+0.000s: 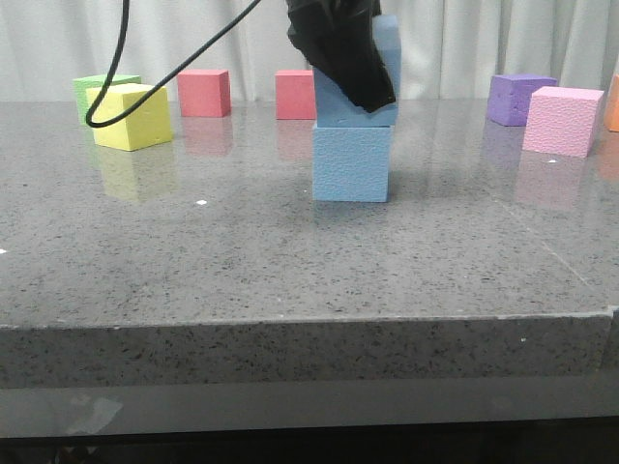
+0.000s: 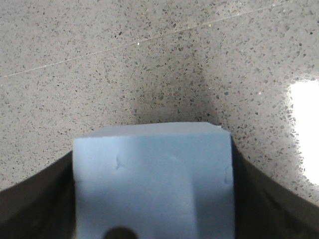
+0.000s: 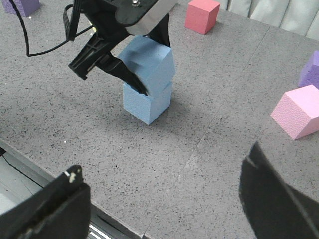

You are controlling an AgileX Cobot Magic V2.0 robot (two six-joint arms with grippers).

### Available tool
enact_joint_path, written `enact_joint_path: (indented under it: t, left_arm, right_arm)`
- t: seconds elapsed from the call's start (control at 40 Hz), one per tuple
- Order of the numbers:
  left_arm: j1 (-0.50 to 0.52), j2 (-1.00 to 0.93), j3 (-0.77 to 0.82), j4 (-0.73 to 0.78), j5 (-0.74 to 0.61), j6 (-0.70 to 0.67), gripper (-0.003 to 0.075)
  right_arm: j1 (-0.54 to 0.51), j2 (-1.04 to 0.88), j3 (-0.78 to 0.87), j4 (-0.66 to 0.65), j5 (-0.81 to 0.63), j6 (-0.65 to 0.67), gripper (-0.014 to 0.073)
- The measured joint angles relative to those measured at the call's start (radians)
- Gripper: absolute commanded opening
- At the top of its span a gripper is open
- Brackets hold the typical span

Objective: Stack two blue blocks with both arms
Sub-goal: 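Lower the held blue cube onto the centered blue cube, then open the left gripper and raise it off the stack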

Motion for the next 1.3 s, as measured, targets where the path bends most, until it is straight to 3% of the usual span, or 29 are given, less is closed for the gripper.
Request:
enact_joint_path:
  t: [0.35,0.55,1.08,1.3]
  left_arm:
    - [0.0,0.0,0.0,0.013,0.023,-0.006,0.0502]
    - [0.0,0.0,0.0,0.013,0.024,-0.014,0.0561]
    - [0.004,-0.071,0.0,0.017,-0.005,-0.052,0.0559]
    - [0.015,-0.195,0.0,0.004,0.002,-0.206,0.0547]
  right_arm:
    - [0.0,0.0,0.0,0.0,0.001,0.0,0.0615]
    - [0.0,0.0,0.0,0.0,0.001,0.0,0.0615]
    - [0.0,0.0,0.0,0.0,0.002,0.0,0.0615]
    - [0.0,0.0,0.0,0.0,0.005,0.0,0.0615]
